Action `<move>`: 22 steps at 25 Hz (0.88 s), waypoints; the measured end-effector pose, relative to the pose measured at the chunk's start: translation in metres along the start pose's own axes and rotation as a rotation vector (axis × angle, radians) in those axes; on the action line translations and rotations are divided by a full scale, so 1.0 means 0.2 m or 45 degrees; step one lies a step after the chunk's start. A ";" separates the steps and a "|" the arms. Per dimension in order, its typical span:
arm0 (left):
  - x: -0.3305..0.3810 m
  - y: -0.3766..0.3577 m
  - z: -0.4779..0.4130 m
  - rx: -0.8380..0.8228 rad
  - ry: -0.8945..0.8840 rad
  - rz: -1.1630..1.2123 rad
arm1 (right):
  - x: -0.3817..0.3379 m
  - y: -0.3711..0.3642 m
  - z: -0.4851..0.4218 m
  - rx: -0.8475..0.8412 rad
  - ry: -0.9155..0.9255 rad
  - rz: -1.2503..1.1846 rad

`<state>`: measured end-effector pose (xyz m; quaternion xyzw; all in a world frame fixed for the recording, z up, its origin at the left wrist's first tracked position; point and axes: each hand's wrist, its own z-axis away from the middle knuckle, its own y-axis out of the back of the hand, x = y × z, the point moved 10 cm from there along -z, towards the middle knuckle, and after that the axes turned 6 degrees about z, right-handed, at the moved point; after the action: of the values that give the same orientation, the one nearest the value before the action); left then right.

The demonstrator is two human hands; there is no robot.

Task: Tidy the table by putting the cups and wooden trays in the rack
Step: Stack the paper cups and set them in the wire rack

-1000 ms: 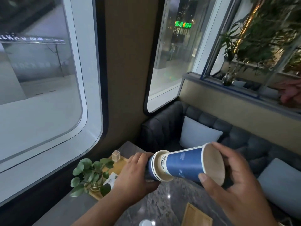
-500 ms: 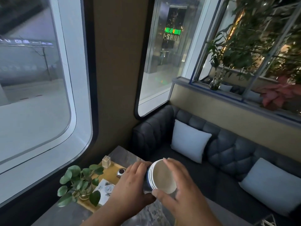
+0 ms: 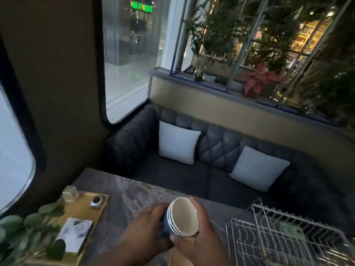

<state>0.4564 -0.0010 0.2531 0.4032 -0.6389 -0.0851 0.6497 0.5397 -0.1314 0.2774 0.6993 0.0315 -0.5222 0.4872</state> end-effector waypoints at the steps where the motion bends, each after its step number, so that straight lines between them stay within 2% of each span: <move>1: 0.05 -0.05 -0.03 -0.030 -0.023 -0.003 | 0.05 0.04 0.01 0.034 -0.011 -0.022; 9: 0.51 -0.39 -0.21 -0.101 -0.132 -0.073 | 0.36 0.53 0.16 0.266 -0.108 -0.016; 22: 1.22 -0.90 -0.50 -0.112 -0.323 -0.074 | 0.67 1.36 0.37 0.568 -0.027 0.100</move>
<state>0.6608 -0.2318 0.3390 0.3787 -0.6996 -0.1819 0.5780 0.6986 -0.3895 0.3545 0.7848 -0.1174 -0.5041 0.3408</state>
